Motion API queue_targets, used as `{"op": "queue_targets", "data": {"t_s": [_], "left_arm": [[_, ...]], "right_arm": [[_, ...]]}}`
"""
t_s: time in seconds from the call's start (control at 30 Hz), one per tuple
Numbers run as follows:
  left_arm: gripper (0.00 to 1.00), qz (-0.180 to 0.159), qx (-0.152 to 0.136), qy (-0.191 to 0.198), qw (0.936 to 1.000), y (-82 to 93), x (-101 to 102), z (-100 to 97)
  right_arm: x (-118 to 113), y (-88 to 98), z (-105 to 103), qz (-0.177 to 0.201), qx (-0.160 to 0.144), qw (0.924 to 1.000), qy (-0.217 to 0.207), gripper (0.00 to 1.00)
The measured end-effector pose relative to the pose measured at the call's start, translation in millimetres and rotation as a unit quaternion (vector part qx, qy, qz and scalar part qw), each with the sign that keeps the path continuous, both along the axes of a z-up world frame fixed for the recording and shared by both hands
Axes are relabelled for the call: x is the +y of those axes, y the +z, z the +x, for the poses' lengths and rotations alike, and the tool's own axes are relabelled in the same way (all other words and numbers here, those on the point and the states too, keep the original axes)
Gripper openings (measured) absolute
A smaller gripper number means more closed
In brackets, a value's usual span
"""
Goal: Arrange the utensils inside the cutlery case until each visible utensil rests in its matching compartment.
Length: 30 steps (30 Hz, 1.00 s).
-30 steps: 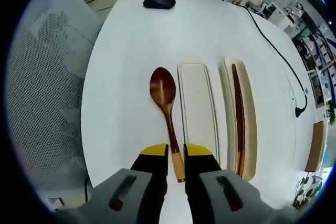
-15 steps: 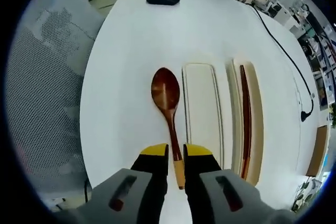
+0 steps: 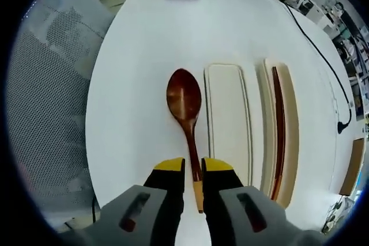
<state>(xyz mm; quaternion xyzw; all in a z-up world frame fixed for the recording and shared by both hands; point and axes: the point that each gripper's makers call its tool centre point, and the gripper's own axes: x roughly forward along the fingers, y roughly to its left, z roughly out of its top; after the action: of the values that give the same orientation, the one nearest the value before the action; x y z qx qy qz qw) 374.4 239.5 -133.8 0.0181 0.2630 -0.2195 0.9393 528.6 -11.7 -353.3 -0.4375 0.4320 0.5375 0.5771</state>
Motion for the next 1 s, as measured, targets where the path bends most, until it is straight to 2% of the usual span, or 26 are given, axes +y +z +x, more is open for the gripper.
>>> {"op": "queue_targets", "data": {"t_s": [0.3, 0.7, 0.9, 1.0], "left_arm": [[0.70, 0.001, 0.002, 0.001, 1.0000, -1.9, -1.6, -0.8], [0.70, 0.001, 0.003, 0.002, 1.0000, -3.2, -2.0, -1.4], [0.70, 0.001, 0.003, 0.003, 1.0000, -3.0, -1.0, -1.5], [0.70, 0.001, 0.001, 0.005, 1.0000, -1.7, 0.8, -1.5]], "right_arm": [[-2.1, -10.8, -2.3, -0.015, 0.012, 0.9998, 0.005, 0.07], [-0.3, -9.9, -3.1, -0.012, 0.014, 0.9998, -0.012, 0.02], [-0.3, -9.7, -4.1, -0.020, 0.011, 0.9997, 0.002, 0.02], [-1.2, -9.3, -8.7, -0.024, 0.024, 0.9994, -0.004, 0.01]]}}
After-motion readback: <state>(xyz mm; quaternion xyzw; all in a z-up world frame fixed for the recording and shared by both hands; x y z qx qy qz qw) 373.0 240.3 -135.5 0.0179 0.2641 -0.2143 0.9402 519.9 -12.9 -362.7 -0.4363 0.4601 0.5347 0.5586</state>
